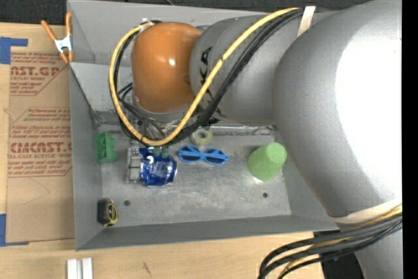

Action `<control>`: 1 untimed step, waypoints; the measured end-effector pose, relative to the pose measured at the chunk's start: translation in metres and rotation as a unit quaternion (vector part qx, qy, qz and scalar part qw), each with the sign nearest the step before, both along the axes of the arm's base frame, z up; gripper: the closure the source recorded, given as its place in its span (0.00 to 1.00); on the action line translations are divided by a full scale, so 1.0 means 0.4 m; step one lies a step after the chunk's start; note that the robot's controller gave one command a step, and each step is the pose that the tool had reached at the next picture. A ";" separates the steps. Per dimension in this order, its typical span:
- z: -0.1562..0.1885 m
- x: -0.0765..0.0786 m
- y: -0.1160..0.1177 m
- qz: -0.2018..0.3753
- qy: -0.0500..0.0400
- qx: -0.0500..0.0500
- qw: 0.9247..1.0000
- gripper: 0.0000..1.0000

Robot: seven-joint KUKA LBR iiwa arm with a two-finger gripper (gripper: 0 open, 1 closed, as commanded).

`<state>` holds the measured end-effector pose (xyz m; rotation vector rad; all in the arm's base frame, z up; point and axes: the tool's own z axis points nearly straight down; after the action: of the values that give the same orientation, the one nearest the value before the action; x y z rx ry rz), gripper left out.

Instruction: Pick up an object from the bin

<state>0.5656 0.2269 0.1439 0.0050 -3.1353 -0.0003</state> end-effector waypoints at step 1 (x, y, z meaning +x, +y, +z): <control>-0.192 -0.071 -0.118 0.239 0.000 0.000 0.971 0.00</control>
Offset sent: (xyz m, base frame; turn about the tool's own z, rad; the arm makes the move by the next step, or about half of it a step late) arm -0.0269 -0.0463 -0.0739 -0.4837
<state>0.5370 0.1797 0.0672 0.7554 -3.0439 0.0008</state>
